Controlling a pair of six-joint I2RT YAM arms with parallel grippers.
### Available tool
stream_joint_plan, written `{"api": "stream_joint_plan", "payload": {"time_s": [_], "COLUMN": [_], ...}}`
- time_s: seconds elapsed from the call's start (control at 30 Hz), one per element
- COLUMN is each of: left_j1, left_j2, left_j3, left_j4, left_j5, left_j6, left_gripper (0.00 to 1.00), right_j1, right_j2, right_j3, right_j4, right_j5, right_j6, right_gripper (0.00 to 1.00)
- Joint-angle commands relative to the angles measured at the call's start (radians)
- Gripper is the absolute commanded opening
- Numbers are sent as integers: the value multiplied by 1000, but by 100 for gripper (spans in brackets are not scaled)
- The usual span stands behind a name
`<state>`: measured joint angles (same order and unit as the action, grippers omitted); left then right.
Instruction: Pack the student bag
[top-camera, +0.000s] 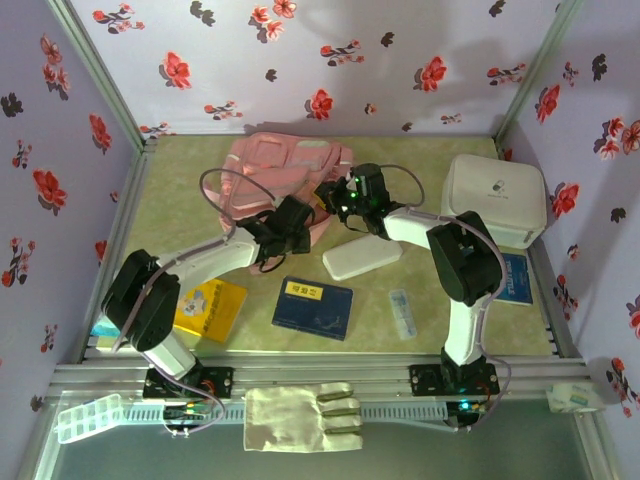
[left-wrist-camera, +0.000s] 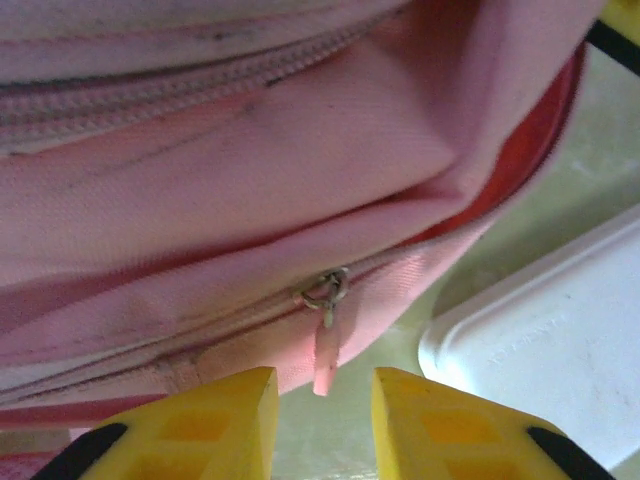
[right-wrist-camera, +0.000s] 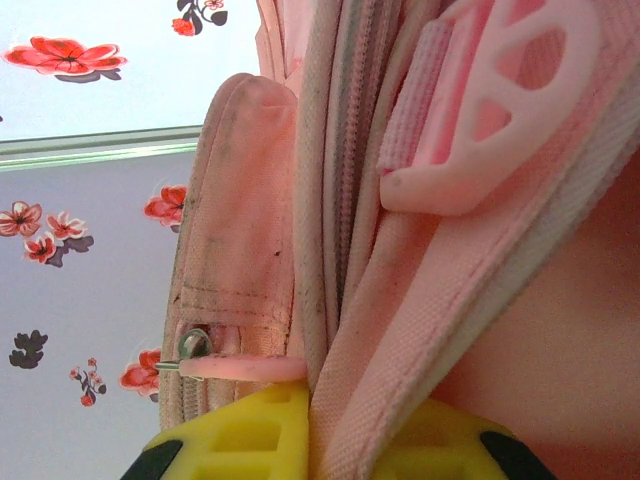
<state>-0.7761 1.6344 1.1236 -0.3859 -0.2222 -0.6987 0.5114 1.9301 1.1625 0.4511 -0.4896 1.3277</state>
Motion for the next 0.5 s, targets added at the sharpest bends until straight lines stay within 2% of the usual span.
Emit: {"api": "stream_joint_plan", "payload": {"time_s": [0.0, 0.27, 0.47], "left_j1": [-3, -3, -3], "left_j2": [16, 69, 106], "left_j3": [31, 75, 102], "left_j4": [20, 21, -2], "left_j5": [-64, -63, -106], "left_j6": [-21, 8, -2], "left_gripper": [30, 21, 19], "right_j1": [9, 9, 7], "right_j2": [-52, -36, -34], "right_j3": [12, 20, 17], "right_j4": [86, 110, 109], "right_j5": [5, -10, -7], "right_j6": [-18, -3, -2], "right_gripper": [15, 14, 14]}}
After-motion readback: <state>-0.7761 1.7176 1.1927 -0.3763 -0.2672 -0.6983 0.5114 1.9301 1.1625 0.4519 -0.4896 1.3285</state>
